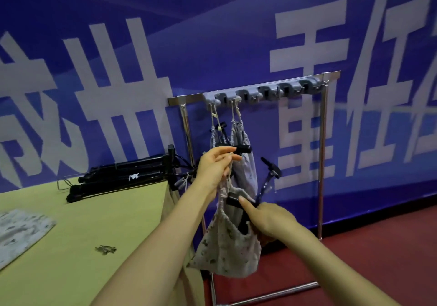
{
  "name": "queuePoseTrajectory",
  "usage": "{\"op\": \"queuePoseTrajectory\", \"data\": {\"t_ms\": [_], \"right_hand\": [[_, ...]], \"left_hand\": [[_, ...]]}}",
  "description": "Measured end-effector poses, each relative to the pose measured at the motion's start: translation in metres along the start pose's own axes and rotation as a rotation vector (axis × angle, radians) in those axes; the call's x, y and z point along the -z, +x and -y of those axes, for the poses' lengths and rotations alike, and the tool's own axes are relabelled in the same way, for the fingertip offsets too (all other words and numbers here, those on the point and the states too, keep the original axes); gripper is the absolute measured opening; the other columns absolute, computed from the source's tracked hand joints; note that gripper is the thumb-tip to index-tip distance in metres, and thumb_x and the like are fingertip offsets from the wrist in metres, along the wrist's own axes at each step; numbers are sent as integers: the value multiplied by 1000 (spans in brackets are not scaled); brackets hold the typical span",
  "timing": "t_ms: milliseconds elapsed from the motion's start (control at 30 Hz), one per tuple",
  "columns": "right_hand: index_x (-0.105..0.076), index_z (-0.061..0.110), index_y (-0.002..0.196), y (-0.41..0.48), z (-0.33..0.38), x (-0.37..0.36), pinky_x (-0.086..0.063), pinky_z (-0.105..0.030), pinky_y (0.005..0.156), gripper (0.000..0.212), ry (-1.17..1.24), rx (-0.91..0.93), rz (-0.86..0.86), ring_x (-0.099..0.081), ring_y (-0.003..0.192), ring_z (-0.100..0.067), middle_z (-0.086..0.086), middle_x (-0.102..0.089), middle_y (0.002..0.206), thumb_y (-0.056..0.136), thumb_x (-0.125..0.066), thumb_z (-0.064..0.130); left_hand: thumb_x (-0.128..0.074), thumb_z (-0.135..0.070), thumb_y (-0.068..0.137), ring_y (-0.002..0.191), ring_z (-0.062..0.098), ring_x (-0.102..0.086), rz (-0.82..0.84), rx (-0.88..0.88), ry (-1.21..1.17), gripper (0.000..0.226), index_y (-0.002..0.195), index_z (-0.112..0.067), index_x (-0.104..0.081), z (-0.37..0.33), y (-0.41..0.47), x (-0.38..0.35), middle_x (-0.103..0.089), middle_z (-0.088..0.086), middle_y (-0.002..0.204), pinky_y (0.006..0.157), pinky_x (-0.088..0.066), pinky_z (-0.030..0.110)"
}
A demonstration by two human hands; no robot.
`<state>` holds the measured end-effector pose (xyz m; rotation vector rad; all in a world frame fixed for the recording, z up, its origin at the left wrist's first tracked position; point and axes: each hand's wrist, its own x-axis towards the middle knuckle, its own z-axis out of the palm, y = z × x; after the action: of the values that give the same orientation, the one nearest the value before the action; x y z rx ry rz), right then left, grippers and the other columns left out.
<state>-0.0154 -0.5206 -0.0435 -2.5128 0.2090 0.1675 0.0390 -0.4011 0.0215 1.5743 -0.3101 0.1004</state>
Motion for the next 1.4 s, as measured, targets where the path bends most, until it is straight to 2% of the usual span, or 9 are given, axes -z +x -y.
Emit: {"op": "queuePoseTrajectory", "data": {"t_ms": [167, 333, 433, 500, 600, 733, 867, 1033, 1400], "right_hand": [[-55, 18, 87, 16, 21, 40, -42, -32, 67, 27, 197, 270, -457, -60, 91, -23, -1, -63, 92, 92, -53, 45], [-54, 14, 117, 60, 16, 57, -52, -34, 83, 33, 576, 376, -260, -59, 100, -19, -1, -59, 108, 87, -66, 22], [-63, 6, 114, 79, 14, 74, -52, -21, 75, 21, 754, 499, -130, -62, 89, -15, -6, -65, 96, 95, -54, 11], [-63, 1, 99, 87, 13, 88, -50, -21, 61, 18, 875, 502, -61, -57, 65, -13, -6, -58, 74, 98, -50, 15], [-61, -1, 89, 102, 11, 112, -31, -22, 43, 21, 833, 448, -130, -36, 43, -10, -3, -40, 55, 98, -49, 13], [-69, 5, 78, 122, 18, 139, -33, -27, 48, 24, 589, 389, -284, -39, 47, -14, -5, -48, 57, 93, -55, 16], [-64, 12, 68, 146, 20, 161, -32, -31, 50, 28, 453, 318, -363, -37, 47, -17, -2, -44, 52, 91, -58, 25], [-41, 15, 50, 175, 23, 181, -28, -33, 54, 42, 417, 235, -454, -29, 47, -19, -2, -33, 47, 87, -59, 23], [-53, 11, 68, 231, 38, 199, -40, -38, 63, 27, 405, 247, -455, -46, 61, -26, -12, -54, 66, 94, -47, 15]], "left_hand": [[-40, 5, 95, 33, 0, -40, 90, -43, 107, 24, 111, 1, -57, -2, 11, -15, -65, 8, 77, 39, -31, 12], [-42, 6, 94, 42, -5, -54, 97, -111, 173, 24, 113, 3, -56, -15, 31, -29, -60, 10, 76, 43, -38, 7], [-45, 4, 93, 42, -2, -52, 106, -127, 180, 23, 110, -3, -59, -24, 47, -36, -61, 8, 75, 42, -38, 10], [-46, 4, 92, 40, 3, -44, 96, -126, 215, 22, 106, -5, -60, -27, 58, -36, -60, 7, 70, 40, -34, 14], [-44, 7, 90, 40, 8, -41, 75, -89, 310, 17, 94, -6, -55, -27, 82, -39, -60, 7, 66, 41, -33, 20], [-47, 5, 92, 45, 13, -48, 54, -100, 435, 22, 76, -10, -55, -20, 117, -51, -59, 8, 63, 47, -43, 23], [-50, 0, 93, 51, 17, -54, 12, -128, 371, 17, 79, -2, -60, -20, 147, -72, -58, 8, 62, 50, -49, 23], [-49, -3, 93, 57, 17, -56, -15, -127, 281, 25, 72, -10, -59, -16, 185, -93, -59, 7, 63, 56, -48, 28], [-49, -5, 95, 62, 16, -61, -149, -152, 190, 15, 91, 0, -62, -6, 245, -102, -62, 11, 75, 50, -53, 19]]}}
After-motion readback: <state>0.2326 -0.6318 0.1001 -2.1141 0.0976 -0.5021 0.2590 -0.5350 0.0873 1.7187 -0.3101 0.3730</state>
